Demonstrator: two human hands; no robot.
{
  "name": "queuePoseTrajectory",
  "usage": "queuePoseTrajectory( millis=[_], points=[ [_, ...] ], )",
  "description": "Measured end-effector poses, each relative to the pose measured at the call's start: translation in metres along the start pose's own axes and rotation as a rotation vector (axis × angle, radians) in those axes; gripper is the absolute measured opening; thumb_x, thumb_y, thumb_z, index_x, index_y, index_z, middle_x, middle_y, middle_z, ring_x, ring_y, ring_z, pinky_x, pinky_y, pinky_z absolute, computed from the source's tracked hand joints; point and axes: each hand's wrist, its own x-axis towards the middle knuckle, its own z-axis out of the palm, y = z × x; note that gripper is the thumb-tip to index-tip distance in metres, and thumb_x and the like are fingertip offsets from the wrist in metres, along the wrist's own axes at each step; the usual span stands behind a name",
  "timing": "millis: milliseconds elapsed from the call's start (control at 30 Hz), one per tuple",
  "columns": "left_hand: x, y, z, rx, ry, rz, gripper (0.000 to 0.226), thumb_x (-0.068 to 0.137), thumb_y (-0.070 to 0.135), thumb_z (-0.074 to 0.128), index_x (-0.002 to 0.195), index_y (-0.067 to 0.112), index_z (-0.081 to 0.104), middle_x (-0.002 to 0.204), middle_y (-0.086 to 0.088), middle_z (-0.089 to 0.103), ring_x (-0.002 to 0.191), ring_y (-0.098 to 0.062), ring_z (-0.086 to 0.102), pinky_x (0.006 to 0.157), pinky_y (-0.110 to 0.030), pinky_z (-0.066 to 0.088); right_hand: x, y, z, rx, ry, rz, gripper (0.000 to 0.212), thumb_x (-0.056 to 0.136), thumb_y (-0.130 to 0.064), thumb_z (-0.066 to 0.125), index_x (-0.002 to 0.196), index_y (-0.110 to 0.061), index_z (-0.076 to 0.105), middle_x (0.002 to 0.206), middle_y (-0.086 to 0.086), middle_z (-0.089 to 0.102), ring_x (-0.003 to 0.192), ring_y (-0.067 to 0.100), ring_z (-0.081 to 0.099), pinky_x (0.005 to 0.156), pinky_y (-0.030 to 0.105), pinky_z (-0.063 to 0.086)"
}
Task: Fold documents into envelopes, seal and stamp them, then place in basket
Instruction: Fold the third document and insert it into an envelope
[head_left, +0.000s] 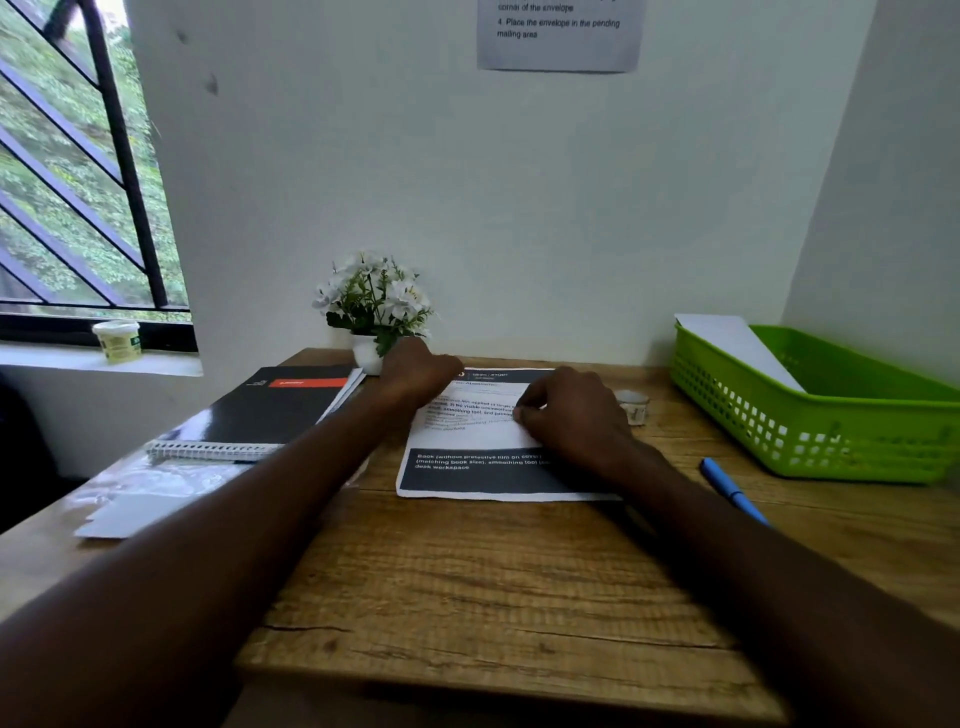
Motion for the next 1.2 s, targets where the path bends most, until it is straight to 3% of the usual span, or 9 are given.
queuePoseTrajectory(
  millis=[100,233,500,600,733,833,900,1000,1200],
  points=[
    [0.007,0.002,-0.011,-0.232,-0.040,-0.126,0.055,0.080,0.011,0.080,0.127,-0.005,0.056,0.121,-0.025,0.065,0.100,-0.037,0.067,0.075,-0.042,0.061,0.001,0.001,0.001,0.009,-0.009,0.011,0.016,0.080,-0.032,0.068,0.089,-0.029,0.081,0.094,-0.006,0.078,0.091,0.022,0.071,0.083,0.041,0.060],
    [0.005,0.012,-0.025,-0.527,-0.151,-0.225,0.033,0.090,-0.007,0.070,0.120,-0.008,0.057,0.109,-0.028,0.067,0.072,-0.035,0.071,0.044,-0.041,0.059,0.004,0.001,0.001,0.036,0.039,0.022,0.017,0.076,-0.029,0.066,0.087,-0.029,0.080,0.091,-0.006,0.077,0.090,0.023,0.071,0.081,0.039,0.059],
    [0.006,0.011,-0.038,-0.669,-0.304,-0.213,0.051,0.085,0.004,0.076,0.132,-0.008,0.058,0.116,-0.027,0.073,0.099,-0.044,0.073,0.076,-0.057,0.063,0.008,0.002,-0.012,0.125,0.361,0.068,0.020,0.097,-0.035,0.054,0.095,-0.020,0.069,0.101,0.002,0.072,0.098,0.029,0.065,0.083,0.038,0.051],
    [0.004,0.011,-0.044,-0.739,-0.425,-0.159,0.047,0.090,0.013,0.070,0.132,-0.004,0.060,0.124,-0.030,0.068,0.093,-0.042,0.074,0.072,-0.054,0.064,0.017,0.004,-0.021,0.383,0.517,0.119,0.031,0.102,-0.046,0.052,0.100,-0.016,0.057,0.109,0.008,0.065,0.096,0.026,0.059,0.078,0.031,0.037],
    [0.006,0.005,-0.045,-0.859,-0.563,-0.063,0.051,0.092,0.021,0.064,0.138,-0.001,0.057,0.132,-0.031,0.064,0.104,-0.043,0.072,0.082,-0.055,0.062,0.022,0.007,-0.026,0.700,0.386,0.261,0.070,0.090,-0.060,0.067,0.140,-0.017,0.042,0.130,0.005,0.056,0.113,0.022,0.057,0.097,0.034,0.045],
    [0.008,0.005,-0.045,-0.862,-0.551,0.023,0.051,0.090,0.018,0.066,0.136,-0.001,0.058,0.128,-0.029,0.067,0.102,-0.040,0.073,0.079,-0.052,0.063,0.027,0.014,-0.027,1.200,0.239,0.351,0.083,0.075,-0.031,0.090,0.141,-0.010,0.045,0.123,0.011,0.067,0.105,0.027,0.068,0.099,0.045,0.054],
    [0.008,0.006,-0.044,-0.817,-0.493,0.055,0.050,0.085,0.014,0.070,0.132,-0.001,0.061,0.125,-0.028,0.069,0.098,-0.039,0.074,0.077,-0.051,0.063,0.029,0.019,-0.028,1.371,0.177,0.305,0.070,0.069,-0.011,0.091,0.130,-0.002,0.059,0.113,0.020,0.074,0.098,0.036,0.075,0.091,0.056,0.059],
    [0.010,0.004,-0.042,-0.775,-0.418,0.075,0.047,0.079,0.012,0.075,0.124,0.001,0.067,0.118,-0.026,0.072,0.092,-0.037,0.076,0.074,-0.049,0.064,0.026,0.017,-0.030,1.388,0.164,0.256,0.034,0.078,0.009,0.078,0.110,0.001,0.071,0.098,0.018,0.078,0.086,0.031,0.076,0.075,0.042,0.064],
    [0.016,-0.002,-0.039,-0.635,-0.281,0.130,0.027,0.087,0.002,0.075,0.112,-0.006,0.070,0.112,-0.028,0.074,0.098,-0.041,0.073,0.088,-0.053,0.061,0.032,0.024,-0.026,1.131,0.368,0.278,0.020,0.073,0.002,0.085,0.087,-0.011,0.078,0.084,0.006,0.079,0.077,0.021,0.074,0.079,0.036,0.060]
  ],
)
